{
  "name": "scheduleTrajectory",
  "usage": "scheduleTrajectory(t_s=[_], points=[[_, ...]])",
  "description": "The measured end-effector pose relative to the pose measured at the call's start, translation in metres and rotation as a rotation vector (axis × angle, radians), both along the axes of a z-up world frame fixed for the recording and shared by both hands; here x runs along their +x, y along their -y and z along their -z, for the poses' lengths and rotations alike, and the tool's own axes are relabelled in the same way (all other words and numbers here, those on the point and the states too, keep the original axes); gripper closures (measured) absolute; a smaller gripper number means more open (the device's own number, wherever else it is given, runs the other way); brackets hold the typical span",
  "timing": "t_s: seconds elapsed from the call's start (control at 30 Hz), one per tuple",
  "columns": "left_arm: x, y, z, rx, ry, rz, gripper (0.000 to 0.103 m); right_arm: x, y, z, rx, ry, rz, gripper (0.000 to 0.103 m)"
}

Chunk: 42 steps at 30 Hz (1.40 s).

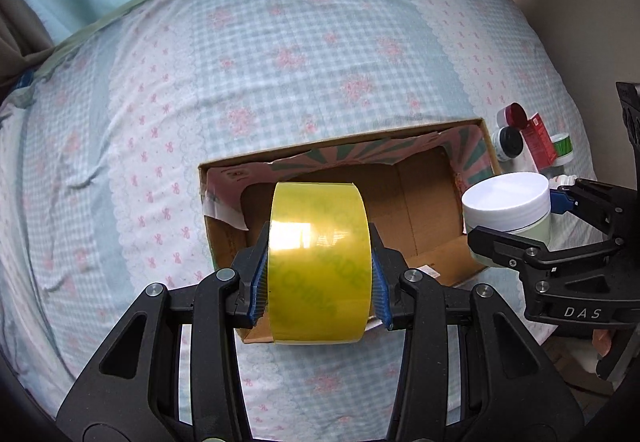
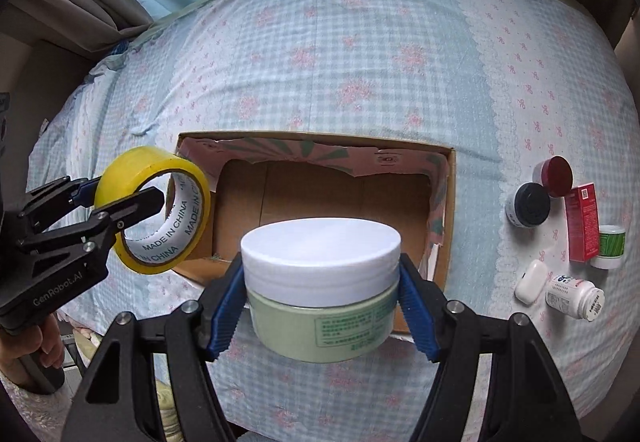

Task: Organize rigid objects
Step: 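Carry the tape roll and pale green jar toward the cardboard box with both tools, then lower both items into the box and open both tools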

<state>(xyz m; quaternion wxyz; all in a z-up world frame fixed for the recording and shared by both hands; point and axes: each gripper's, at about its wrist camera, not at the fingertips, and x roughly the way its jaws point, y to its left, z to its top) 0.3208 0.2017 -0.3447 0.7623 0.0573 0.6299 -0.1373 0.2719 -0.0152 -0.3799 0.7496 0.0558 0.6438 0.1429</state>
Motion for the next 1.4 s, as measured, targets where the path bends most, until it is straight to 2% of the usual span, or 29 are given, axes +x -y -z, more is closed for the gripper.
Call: scheduleTrajectory(t_s=[0.2,0.4,0.77,0.83,0.87,0.9,0.93,0.97,1.4], points=[[0.015,-0.007,0.046,0.024,-0.051,-0.018,0.065,0.014,-0.028,0.043,-0.049,-0.035,-0.068,0.037],[0.034,-0.005,0.073,0.037,-0.078,-0.013,0.065,0.027,-0.040,0.078,-0.115,-0.057,-0.134,0.037],[0.047,0.017,0.089,0.070,-0.116,0.073,0.065,0.033,-0.041,0.108,-0.176,-0.048,-0.193,0.037],[0.048,0.019,0.087,0.086,-0.102,0.085,0.048,0.032,-0.041,0.110,-0.174,-0.039,-0.200,0.037],[0.048,0.019,0.084,0.104,-0.087,0.089,0.014,0.031,-0.041,0.111,-0.168,-0.037,-0.201,0.037],[0.047,0.020,0.081,0.121,-0.067,0.096,0.001,0.031,-0.041,0.113,-0.160,-0.045,-0.198,0.037],[0.047,0.019,0.077,0.128,-0.042,0.102,0.000,0.030,-0.041,0.115,-0.148,-0.063,-0.198,0.027],[0.047,0.017,0.075,0.136,-0.039,0.108,0.000,0.029,-0.041,0.117,-0.153,-0.077,-0.201,0.002],[0.021,0.004,0.061,0.116,-0.024,0.064,0.000,0.014,-0.032,0.090,-0.176,-0.026,-0.191,0.000]])
